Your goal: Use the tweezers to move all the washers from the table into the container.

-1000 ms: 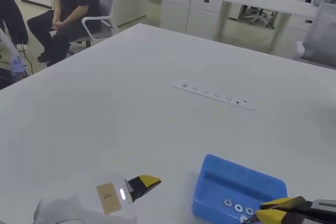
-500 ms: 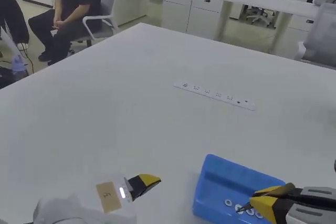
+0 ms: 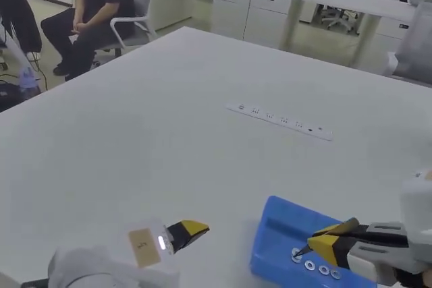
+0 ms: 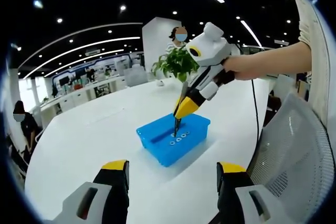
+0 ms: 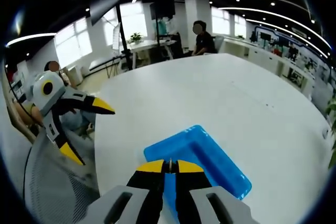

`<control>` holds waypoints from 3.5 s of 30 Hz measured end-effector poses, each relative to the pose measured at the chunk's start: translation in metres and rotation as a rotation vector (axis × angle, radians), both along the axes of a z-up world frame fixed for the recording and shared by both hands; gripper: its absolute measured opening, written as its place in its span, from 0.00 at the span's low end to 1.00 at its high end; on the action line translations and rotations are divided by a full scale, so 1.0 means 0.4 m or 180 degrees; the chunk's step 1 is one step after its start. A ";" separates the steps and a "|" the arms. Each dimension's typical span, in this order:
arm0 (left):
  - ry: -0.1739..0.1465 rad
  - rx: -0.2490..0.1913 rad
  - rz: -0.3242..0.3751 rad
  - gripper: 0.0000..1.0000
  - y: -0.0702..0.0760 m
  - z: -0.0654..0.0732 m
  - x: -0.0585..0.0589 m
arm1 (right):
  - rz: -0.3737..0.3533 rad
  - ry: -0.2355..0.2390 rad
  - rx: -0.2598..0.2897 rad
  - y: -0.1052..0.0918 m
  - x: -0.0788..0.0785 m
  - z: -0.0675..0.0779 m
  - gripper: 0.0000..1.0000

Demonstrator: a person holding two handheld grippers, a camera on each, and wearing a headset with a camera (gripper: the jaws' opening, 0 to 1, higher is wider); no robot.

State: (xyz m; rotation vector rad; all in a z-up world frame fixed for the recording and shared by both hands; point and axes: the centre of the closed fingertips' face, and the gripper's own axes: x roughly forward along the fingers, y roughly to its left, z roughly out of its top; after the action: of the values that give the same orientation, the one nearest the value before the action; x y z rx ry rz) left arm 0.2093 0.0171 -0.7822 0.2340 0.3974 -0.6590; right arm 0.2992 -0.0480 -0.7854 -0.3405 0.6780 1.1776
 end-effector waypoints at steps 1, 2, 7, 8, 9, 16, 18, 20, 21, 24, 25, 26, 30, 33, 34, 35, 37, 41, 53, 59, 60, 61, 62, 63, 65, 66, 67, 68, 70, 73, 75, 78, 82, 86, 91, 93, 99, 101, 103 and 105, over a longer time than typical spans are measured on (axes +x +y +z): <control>0.0000 -0.0001 0.0000 0.68 0.000 0.000 0.000 | 0.0007 0.0004 -0.0012 0.001 0.002 -0.003 0.03; 0.0001 -0.0001 0.0001 0.68 0.000 0.000 0.000 | 0.0011 0.0000 -0.0020 0.004 0.007 -0.005 0.03; 0.0004 -0.0005 0.0003 0.68 0.001 0.000 0.000 | 0.0018 0.0008 -0.0045 0.011 0.023 -0.012 0.03; 0.0009 -0.0008 -0.0002 0.68 0.000 0.000 0.000 | 0.0015 0.0028 -0.0055 0.013 0.026 -0.017 0.03; 0.0013 -0.0005 -0.0005 0.67 0.000 -0.001 0.000 | 0.0011 0.0031 -0.0061 0.013 0.029 -0.020 0.03; 0.0008 -0.0009 0.0000 0.67 0.000 0.000 0.001 | 0.0040 0.0076 -0.0147 0.021 0.039 -0.041 0.03; 0.0011 -0.0013 0.0006 0.67 0.001 0.000 0.002 | 0.0054 0.0077 -0.0180 0.023 0.046 -0.049 0.03; 0.0013 -0.0011 0.0004 0.67 0.000 0.000 0.002 | 0.0067 0.0097 -0.0196 0.025 0.053 -0.057 0.03; 0.0012 -0.0005 0.0003 0.67 0.001 0.000 0.002 | 0.0074 0.0102 -0.0210 0.027 0.057 -0.063 0.03; 0.0017 -0.0003 -0.0003 0.67 0.000 -0.001 0.001 | 0.0090 0.0114 -0.0239 0.033 0.058 -0.071 0.03; 0.0019 -0.0002 -0.0005 0.67 0.000 -0.001 0.001 | 0.0095 0.0121 -0.0245 0.034 0.059 -0.074 0.03; 0.0018 -0.0001 -0.0007 0.67 0.000 -0.001 0.001 | 0.0101 0.0131 -0.0255 0.035 0.060 -0.079 0.03; 0.0015 -0.0006 -0.0007 0.67 0.000 -0.002 0.001 | 0.0121 0.0151 -0.0299 0.039 0.067 -0.093 0.03; 0.0015 0.0001 -0.0002 0.67 0.001 -0.004 0.001 | 0.0128 0.0164 -0.0323 0.042 0.071 -0.101 0.03; 0.0016 -0.0004 -0.0003 0.67 0.001 -0.004 0.001 | 0.0129 0.0168 -0.0327 0.043 0.072 -0.102 0.03; 0.0016 -0.0008 -0.0003 0.67 0.001 -0.004 0.001 | 0.0139 0.0174 -0.0327 0.045 0.071 -0.104 0.03; 0.0015 -0.0004 0.0001 0.67 0.002 -0.004 0.001 | 0.0150 0.0183 -0.0346 0.047 0.071 -0.110 0.03; 0.0016 -0.0009 0.0001 0.67 0.001 -0.005 0.001 | 0.0159 0.0188 -0.0363 0.047 0.071 -0.114 0.03; 0.0023 0.0011 -0.0008 0.66 0.000 -0.008 0.002 | 0.0174 0.0167 -0.0354 0.049 0.069 -0.106 0.03; 0.0026 0.0013 -0.0015 0.66 -0.002 -0.009 0.002 | 0.0172 0.0153 -0.0339 0.048 0.066 -0.099 0.03; 0.0028 0.0013 -0.0017 0.66 -0.002 -0.009 0.001 | 0.0173 0.0151 -0.0341 0.047 0.065 -0.099 0.03; 0.0029 0.0016 -0.0018 0.66 -0.002 -0.010 0.001 | 0.0177 0.0144 -0.0346 0.046 0.064 -0.098 0.03; 0.0027 0.0016 -0.0018 0.66 -0.002 -0.009 0.001 | 0.0179 0.0142 -0.0351 0.045 0.063 -0.098 0.03; 0.0028 0.0017 -0.0020 0.66 -0.002 -0.009 0.001 | 0.0179 0.0137 -0.0353 0.043 0.062 -0.098 0.03; 0.0035 0.0018 -0.0022 0.66 -0.003 -0.010 0.001 | 0.0173 0.0135 -0.0348 0.041 0.062 -0.096 0.03; 0.0035 0.0018 -0.0026 0.66 -0.003 -0.010 0.001 | 0.0168 0.0135 -0.0344 0.040 0.062 -0.094 0.03; 0.0037 0.0018 -0.0028 0.66 -0.004 -0.011 0.000 | 0.0163 0.0133 -0.0335 0.039 0.062 -0.093 0.03; 0.0039 0.0024 -0.0029 0.66 -0.004 -0.011 0.000 | 0.0161 0.0134 -0.0330 0.039 0.061 -0.091 0.03; 0.0045 0.0025 -0.0035 0.66 -0.005 -0.012 0.000 | 0.0159 0.0124 -0.0323 0.037 0.058 -0.088 0.03; 0.0047 0.0033 -0.0042 0.66 -0.006 -0.013 -0.001 | 0.0165 0.0115 -0.0312 0.035 0.052 -0.082 0.03; 0.0057 0.0042 -0.0050 0.66 -0.006 -0.015 -0.002 | 0.0165 0.0105 -0.0306 0.033 0.049 -0.079 0.03; 0.0058 0.0046 -0.0057 0.66 -0.008 -0.015 -0.003 | 0.0161 0.0097 -0.0286 0.030 0.046 -0.072 0.03; 0.0068 0.0060 -0.0067 0.66 -0.008 -0.018 -0.004 | 0.0155 0.0083 -0.0262 0.026 0.039 -0.060 0.03; 0.0074 0.0061 -0.0073 0.66 -0.009 -0.018 -0.005 | 0.0159 0.0053 -0.0243 0.025 0.023 -0.044 0.03; 0.0073 0.0064 -0.0068 0.66 -0.007 -0.018 -0.004 | 0.0147 0.0059 -0.0197 0.017 0.005 -0.029 0.03; 0.0075 0.0066 -0.0065 0.66 -0.006 -0.018 -0.004 | 0.0123 0.0066 -0.0167 0.014 0.002 -0.021 0.03; 0.0078 0.0075 -0.0073 0.65 -0.007 -0.017 -0.005 | 0.0061 0.0076 -0.0076 0.008 -0.006 0.003 0.03; 0.0085 0.0059 -0.0073 0.66 -0.007 -0.017 -0.006 | 0.0044 0.0083 -0.0041 0.005 -0.014 0.012 0.03; 0.0082 0.0007 -0.0078 0.66 -0.010 -0.012 -0.006 | 0.0040 0.0076 -0.0032 0.001 -0.025 0.020 0.03; 0.0090 -0.0014 -0.0085 0.65 -0.011 -0.011 -0.007 | 0.0033 0.0076 -0.0020 -0.005 -0.035 0.024 0.03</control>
State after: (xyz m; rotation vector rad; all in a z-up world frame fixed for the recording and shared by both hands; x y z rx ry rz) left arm 0.2064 0.0127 -0.7865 0.2262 0.4206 -0.6899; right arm 0.2850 -0.0499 -0.7757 -0.3359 0.7016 1.1912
